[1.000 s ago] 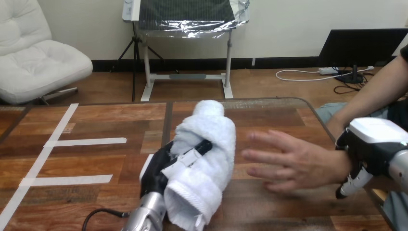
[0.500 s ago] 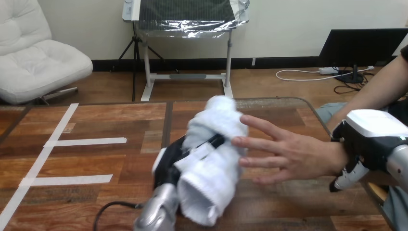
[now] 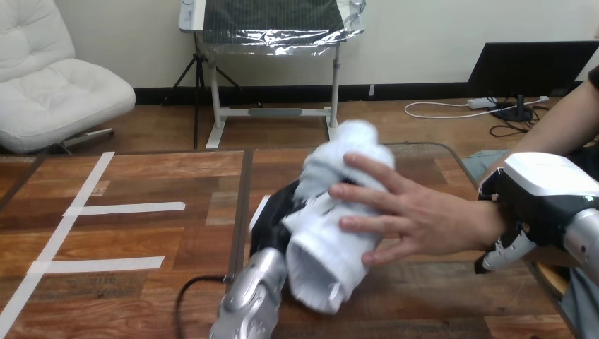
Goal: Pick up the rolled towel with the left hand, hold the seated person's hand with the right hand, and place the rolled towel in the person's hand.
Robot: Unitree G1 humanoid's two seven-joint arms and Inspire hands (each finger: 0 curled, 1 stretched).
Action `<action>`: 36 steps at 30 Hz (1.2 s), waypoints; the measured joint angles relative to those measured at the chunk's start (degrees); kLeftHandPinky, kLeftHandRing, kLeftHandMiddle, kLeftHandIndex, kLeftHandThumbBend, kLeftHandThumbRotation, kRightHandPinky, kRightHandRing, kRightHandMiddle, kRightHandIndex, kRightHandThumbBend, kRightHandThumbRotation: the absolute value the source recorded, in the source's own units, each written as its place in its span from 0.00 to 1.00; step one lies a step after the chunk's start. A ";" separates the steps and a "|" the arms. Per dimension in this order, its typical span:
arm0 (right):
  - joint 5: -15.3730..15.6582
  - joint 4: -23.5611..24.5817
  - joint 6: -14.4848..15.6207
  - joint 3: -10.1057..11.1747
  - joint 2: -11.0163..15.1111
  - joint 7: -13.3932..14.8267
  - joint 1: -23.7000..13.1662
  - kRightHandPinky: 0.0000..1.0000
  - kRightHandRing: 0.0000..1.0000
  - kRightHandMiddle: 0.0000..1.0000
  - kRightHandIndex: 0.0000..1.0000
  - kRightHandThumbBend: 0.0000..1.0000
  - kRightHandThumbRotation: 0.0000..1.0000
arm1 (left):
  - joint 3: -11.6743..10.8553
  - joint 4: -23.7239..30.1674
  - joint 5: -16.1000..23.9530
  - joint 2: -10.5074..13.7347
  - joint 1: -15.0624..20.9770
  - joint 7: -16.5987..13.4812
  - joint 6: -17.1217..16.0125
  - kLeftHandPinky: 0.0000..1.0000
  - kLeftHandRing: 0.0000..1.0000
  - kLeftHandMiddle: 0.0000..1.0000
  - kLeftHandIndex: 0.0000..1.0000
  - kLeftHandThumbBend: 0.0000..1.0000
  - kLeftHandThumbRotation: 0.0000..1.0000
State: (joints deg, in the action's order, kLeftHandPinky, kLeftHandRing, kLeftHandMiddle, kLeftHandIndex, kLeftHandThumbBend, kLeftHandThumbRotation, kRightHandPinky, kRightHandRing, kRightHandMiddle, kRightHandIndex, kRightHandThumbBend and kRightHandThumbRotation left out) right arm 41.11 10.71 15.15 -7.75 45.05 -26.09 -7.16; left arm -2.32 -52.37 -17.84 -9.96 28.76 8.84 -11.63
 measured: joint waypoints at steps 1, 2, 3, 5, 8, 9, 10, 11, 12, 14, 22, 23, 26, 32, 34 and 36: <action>-0.09 0.28 0.16 0.01 0.00 0.00 0.02 0.22 0.30 0.39 0.49 0.82 0.00 | 0.01 0.00 0.00 0.00 0.21 0.00 -0.11 0.23 0.33 0.41 0.48 0.72 0.03; -0.17 0.53 0.27 0.05 0.00 0.00 0.04 0.22 0.29 0.39 0.49 0.82 0.00 | 0.00 0.00 -0.01 0.00 0.40 -0.01 -0.23 0.23 0.33 0.41 0.48 0.71 0.03; -0.24 0.74 0.40 0.08 0.00 0.00 0.04 0.22 0.29 0.39 0.49 0.82 0.00 | -0.01 0.00 -0.01 0.00 0.58 -0.01 -0.36 0.23 0.33 0.41 0.48 0.71 0.03; -0.29 1.15 0.67 0.18 0.00 0.00 0.04 0.22 0.29 0.39 0.49 0.82 0.00 | -0.01 0.00 -0.02 0.00 0.87 -0.02 -0.63 0.23 0.33 0.41 0.48 0.71 0.02; -0.37 1.80 0.99 0.33 -0.01 0.00 0.04 0.22 0.29 0.39 0.49 0.82 0.00 | -0.07 0.00 -0.05 0.00 1.11 -0.04 -0.95 0.23 0.32 0.41 0.48 0.71 0.02; -0.41 2.01 1.07 0.39 -0.01 0.00 0.04 0.22 0.29 0.39 0.48 0.82 0.00 | -0.12 0.00 -0.08 0.00 1.17 -0.04 -1.04 0.23 0.32 0.41 0.48 0.71 0.02; -0.43 2.21 1.12 0.43 -0.01 0.00 0.04 0.22 0.29 0.39 0.48 0.82 0.00 | -0.18 0.00 -0.10 0.00 1.20 -0.04 -1.10 0.23 0.32 0.41 0.48 0.71 0.02; -0.44 2.44 1.17 0.46 -0.01 0.00 0.04 0.22 0.29 0.39 0.48 0.82 0.00 | -0.25 0.00 -0.12 0.00 1.23 -0.04 -1.17 0.23 0.32 0.41 0.48 0.72 0.02; -0.44 2.61 1.19 0.47 -0.01 0.00 0.04 0.22 0.29 0.39 0.48 0.82 0.00 | -0.31 0.00 -0.14 0.00 1.24 -0.05 -1.20 0.23 0.32 0.41 0.48 0.72 0.02; -0.46 2.94 1.18 0.49 -0.01 0.00 0.04 0.22 0.29 0.39 0.48 0.82 0.00 | -0.41 0.00 -0.18 -0.01 1.24 -0.09 -1.22 0.22 0.32 0.41 0.47 0.72 0.02; -0.62 3.45 1.04 0.49 -0.04 0.01 0.04 0.22 0.29 0.38 0.48 0.82 0.00 | -0.71 -0.09 -0.44 0.00 1.25 -0.39 -1.22 0.22 0.31 0.40 0.47 0.71 0.03; -0.65 3.45 1.04 0.49 -0.04 0.01 0.04 0.22 0.29 0.38 0.48 0.82 0.00 | -0.71 -0.11 -0.44 0.00 1.25 -0.47 -1.22 0.22 0.31 0.40 0.47 0.71 0.03; -0.68 3.45 1.05 0.49 -0.08 0.01 0.04 0.22 0.29 0.38 0.48 0.82 0.00 | -0.71 -0.19 -0.43 0.00 1.26 -0.70 -1.24 0.22 0.31 0.40 0.47 0.71 0.03; -0.69 3.44 1.04 0.48 -0.12 0.01 0.04 0.22 0.29 0.39 0.48 0.83 0.00 | -0.76 -0.51 -0.53 0.00 1.27 -0.92 -1.24 0.22 0.32 0.40 0.47 0.72 0.04; -0.70 3.42 1.04 0.48 -0.13 0.01 0.04 0.22 0.29 0.39 0.48 0.83 0.00 | -0.78 -0.64 -0.62 -0.01 1.27 -0.95 -1.24 0.22 0.32 0.40 0.47 0.72 0.04; -0.71 3.40 1.04 0.48 -0.13 0.01 0.04 0.23 0.29 0.39 0.48 0.83 0.00 | -0.78 -0.81 -0.74 -0.01 1.27 -0.97 -1.24 0.22 0.32 0.40 0.47 0.72 0.04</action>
State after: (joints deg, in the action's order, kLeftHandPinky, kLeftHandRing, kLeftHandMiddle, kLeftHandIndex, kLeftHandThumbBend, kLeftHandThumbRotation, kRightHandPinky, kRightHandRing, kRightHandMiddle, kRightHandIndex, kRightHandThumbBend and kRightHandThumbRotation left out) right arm 40.40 14.11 16.20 -7.26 44.92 -26.08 -7.12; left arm -3.10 -53.18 -18.58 -9.97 30.03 7.87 -12.87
